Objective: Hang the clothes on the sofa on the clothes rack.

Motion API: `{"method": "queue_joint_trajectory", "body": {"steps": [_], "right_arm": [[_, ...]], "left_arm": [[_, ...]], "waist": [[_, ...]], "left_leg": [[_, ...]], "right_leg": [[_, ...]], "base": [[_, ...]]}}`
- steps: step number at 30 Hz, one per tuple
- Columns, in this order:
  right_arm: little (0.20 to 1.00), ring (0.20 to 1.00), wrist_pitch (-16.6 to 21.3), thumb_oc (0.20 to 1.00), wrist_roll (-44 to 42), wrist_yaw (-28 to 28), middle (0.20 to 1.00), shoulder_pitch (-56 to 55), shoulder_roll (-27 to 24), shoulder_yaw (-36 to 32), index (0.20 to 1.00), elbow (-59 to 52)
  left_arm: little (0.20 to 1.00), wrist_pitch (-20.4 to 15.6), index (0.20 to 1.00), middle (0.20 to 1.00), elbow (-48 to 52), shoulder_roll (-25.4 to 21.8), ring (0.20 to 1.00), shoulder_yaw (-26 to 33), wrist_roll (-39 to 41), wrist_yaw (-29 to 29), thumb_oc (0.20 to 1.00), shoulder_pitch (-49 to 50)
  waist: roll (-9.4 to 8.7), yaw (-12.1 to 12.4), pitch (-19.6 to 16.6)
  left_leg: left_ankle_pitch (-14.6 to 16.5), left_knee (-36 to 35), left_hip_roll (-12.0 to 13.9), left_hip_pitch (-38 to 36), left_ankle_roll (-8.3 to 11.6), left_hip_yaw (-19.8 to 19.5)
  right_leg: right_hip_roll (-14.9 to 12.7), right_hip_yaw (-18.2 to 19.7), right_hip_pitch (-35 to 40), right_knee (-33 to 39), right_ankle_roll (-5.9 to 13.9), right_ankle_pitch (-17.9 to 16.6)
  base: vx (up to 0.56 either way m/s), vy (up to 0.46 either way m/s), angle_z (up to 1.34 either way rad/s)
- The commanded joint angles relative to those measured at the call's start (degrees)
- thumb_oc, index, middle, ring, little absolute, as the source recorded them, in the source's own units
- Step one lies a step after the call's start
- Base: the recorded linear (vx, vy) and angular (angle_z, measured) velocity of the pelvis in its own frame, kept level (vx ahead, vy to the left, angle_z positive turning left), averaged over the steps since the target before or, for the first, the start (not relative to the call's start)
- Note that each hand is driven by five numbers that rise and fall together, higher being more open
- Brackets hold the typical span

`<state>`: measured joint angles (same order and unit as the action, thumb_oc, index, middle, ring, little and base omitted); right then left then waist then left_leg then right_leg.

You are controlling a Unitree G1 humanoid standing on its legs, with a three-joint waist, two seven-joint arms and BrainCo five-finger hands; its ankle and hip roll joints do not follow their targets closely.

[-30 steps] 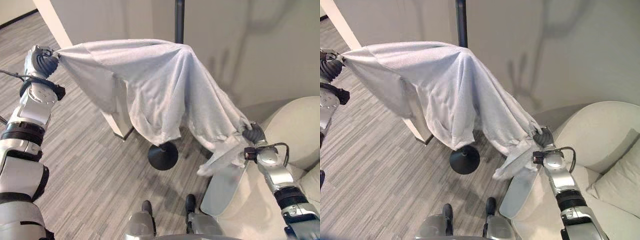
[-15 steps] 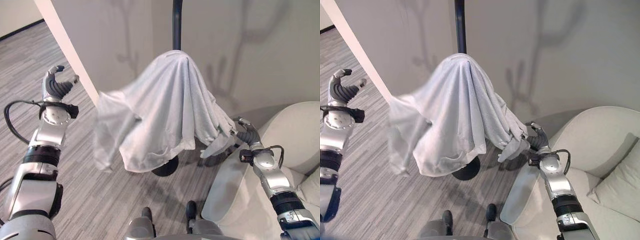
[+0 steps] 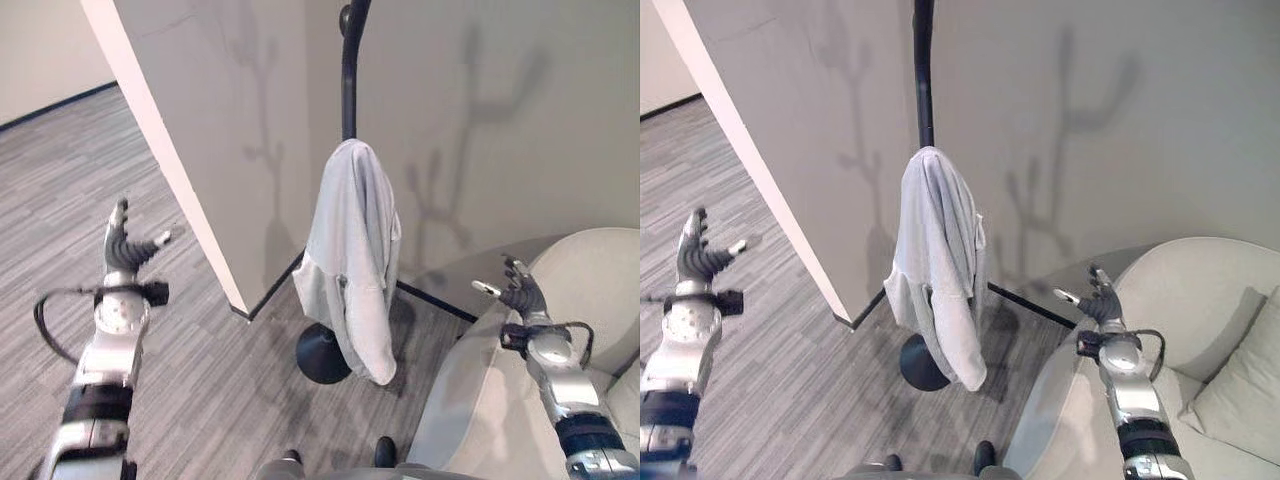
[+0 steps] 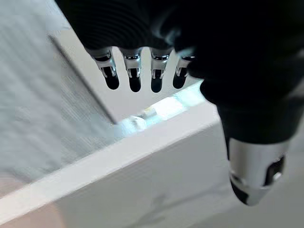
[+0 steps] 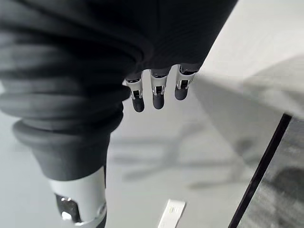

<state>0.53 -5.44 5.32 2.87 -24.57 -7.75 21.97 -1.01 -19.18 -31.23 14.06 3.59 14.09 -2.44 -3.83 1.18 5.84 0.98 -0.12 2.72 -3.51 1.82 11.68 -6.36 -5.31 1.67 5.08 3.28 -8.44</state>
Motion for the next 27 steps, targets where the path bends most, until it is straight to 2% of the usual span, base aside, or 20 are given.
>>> {"method": "queue_joint_trajectory", "body": {"steps": [1, 4, 5, 6, 10, 14, 16, 18, 19, 20, 22, 24, 27], "right_arm": [[1.000, 1.000, 2.83, 1.000, 1.96, 1.28, 1.000, 2.32, -1.76, -5.16, 1.000, -2.76], [1.000, 1.000, 2.74, 1.000, 2.85, 1.78, 1.000, -2.05, -1.15, -10.39, 1.000, -2.94], [1.000, 1.000, 2.92, 1.000, 3.72, 2.37, 1.000, -4.66, -1.14, -13.38, 1.000, -3.01], [1.000, 1.000, 2.72, 1.000, 4.56, 2.71, 1.000, -5.99, -1.12, -15.44, 1.000, -2.70], [1.000, 1.000, 2.73, 1.000, 6.71, 5.27, 1.000, -10.27, -2.16, -20.83, 1.000, 1.12], [1.000, 1.000, 2.75, 1.000, 6.45, 7.04, 1.000, -12.74, -4.08, -23.24, 1.000, 12.69], [1.000, 1.000, 2.88, 1.000, 5.91, 7.20, 1.000, -12.95, -4.55, -23.29, 1.000, 17.34], [1.000, 1.000, 2.99, 1.000, 3.78, 6.37, 1.000, -13.16, -3.88, -21.79, 1.000, 27.39], [1.000, 1.000, 3.00, 1.000, 3.77, 6.37, 1.000, -13.15, -3.89, -21.79, 1.000, 27.40], [1.000, 1.000, 3.50, 1.000, 0.73, 4.31, 1.000, -11.86, -2.12, -19.26, 1.000, 37.94], [1.000, 1.000, 3.59, 1.000, -0.67, 2.88, 1.000, -11.02, -0.75, -17.55, 1.000, 42.55], [1.000, 1.000, 3.13, 1.000, -2.09, -1.64, 1.000, -10.13, 5.05, -12.12, 1.000, 53.63], [1.000, 1.000, 2.89, 1.000, -1.84, -2.79, 1.000, -10.28, 7.36, -10.68, 1.000, 56.65]], "left_arm": [[1.000, -1.25, 1.000, 1.000, -2.81, 1.87, 1.000, 0.39, -0.67, -1.66, 1.000, -1.64], [1.000, -1.05, 1.000, 1.000, -3.95, 7.41, 1.000, 3.12, 1.11, -4.35, 1.000, 6.32], [1.000, -1.14, 1.000, 1.000, -8.09, 11.14, 1.000, 4.73, 2.96, -5.39, 1.000, 8.72], [1.000, -1.28, 1.000, 1.000, -9.49, 12.92, 1.000, 5.06, 2.74, -6.17, 1.000, 10.50], [1.000, -1.97, 1.000, 1.000, -19.99, 17.13, 1.000, 4.06, 2.66, -7.95, 1.000, 12.49], [1.000, -2.30, 1.000, 1.000, -28.53, 20.05, 1.000, 1.14, 2.47, -10.83, 1.000, 12.48], [1.000, -2.40, 1.000, 1.000, -31.08, 20.37, 1.000, -0.21, 1.90, -11.44, 1.000, 12.00], [1.000, -2.46, 1.000, 1.000, -33.94, 20.42, 1.000, -2.79, 0.62, -12.41, 1.000, 11.41], [1.000, -2.46, 1.000, 1.000, -33.94, 20.42, 1.000, -2.79, 0.62, -12.41, 1.000, 11.41], [1.000, -2.39, 1.000, 1.000, -37.69, 20.65, 1.000, -4.08, 0.74, -12.73, 1.000, 9.70], [1.000, -2.35, 1.000, 1.000, -39.45, 20.59, 1.000, -4.88, 0.51, -12.81, 1.000, 8.89], [1.000, -2.20, 1.000, 1.000, -44.73, 19.60, 1.000, -7.86, -0.87, -11.93, 1.000, 6.78], [1.000, -2.30, 1.000, 1.000, -45.31, 19.09, 1.000, -8.97, -1.28, -11.89, 1.000, 6.69]], "waist": [[3.95, 0.79, -0.28], [4.59, 0.62, -1.05], [4.86, 0.32, -1.28], [4.81, 0.17, -1.62], [4.82, -0.35, -2.24], [4.77, -0.77, -2.41], [4.76, -0.83, -2.47], [4.47, -0.82, -2.42], [4.47, -0.82, -2.42], [4.16, -0.74, -2.64], [3.93, -0.67, -2.77], [3.15, -0.35, -3.61], [2.86, -0.21, -4.05]], "left_leg": [[-1.59, -4.88, 1.61, -2.58, 1.76, -4.94], [-1.49, -4.88, 1.86, -2.78, 1.71, -4.74], [-1.50, -4.88, 2.00, -2.90, 1.71, -4.61], [-1.72, -4.88, 1.96, -2.49, 1.66, -4.65], [-1.84, -4.88, 2.15, -2.05, 1.66, -4.63], [-1.93, -4.88, 2.34, -1.58, 1.73, -4.49], [-1.90, -4.88, 2.41, -1.55, 1.76, -4.41], [-1.87, -4.88, 2.54, -1.41, 1.79, -4.30], [-1.87, -4.88, 2.54, -1.41, 1.79, -4.29], [-1.91, -4.88, 2.63, -1.26, 1.91, -4.18], [-1.92, -4.88, 2.69, -1.21, 1.98, -4.09], [-1.71, -4.88, 2.71, -1.27, 2.09, -3.96], [-1.68, -4.88, 2.74, -1.35, 2.11, -3.91]], "right_leg": [[-0.74, -2.77, 2.62, -0.08, -0.06, 0.60], [-0.71, -3.07, 2.82, -0.08, 0.19, 0.71], [-0.69, -3.20, 2.95, -0.08, 0.31, 0.79], [-0.80, -3.32, 2.62, -0.08, 0.40, 0.62], [-0.84, -3.33, 2.24, -0.23, 0.62, 0.66], [-1.03, -3.41, 1.97, -0.31, 0.80, 0.68], [-1.09, -3.49, 1.90, -0.30, 0.85, 0.69], [-1.25, -3.44, 1.63, -0.34, 0.89, 0.52], [-1.25, -3.44, 1.63, -0.35, 0.89, 0.52], [-1.29, -3.42, 1.48, -0.34, 0.87, 0.39], [-1.32, -3.41, 1.39, -0.37, 0.81, 0.33], [-1.33, -3.34, 1.27, -0.44, 0.48, 0.25], [-1.39, -3.38, 1.27, -0.41, 0.36, 0.19]], "base": [[0.00, 0.000, 0.00], [0.00, 0.011, 0.01], [-0.02, 0.030, 0.02], [-0.01, 0.025, 0.04], [0.00, 0.007, 0.02], [-0.01, 0.016, 0.04], [-0.01, 0.009, 0.05], [-0.01, 0.000, -0.03], [-0.02, -0.010, -0.05], [-0.01, -0.012, -0.05], [0.00, 0.000, 0.00], [0.00, 0.000, 0.00], [0.00, -0.013, -0.03]]}}
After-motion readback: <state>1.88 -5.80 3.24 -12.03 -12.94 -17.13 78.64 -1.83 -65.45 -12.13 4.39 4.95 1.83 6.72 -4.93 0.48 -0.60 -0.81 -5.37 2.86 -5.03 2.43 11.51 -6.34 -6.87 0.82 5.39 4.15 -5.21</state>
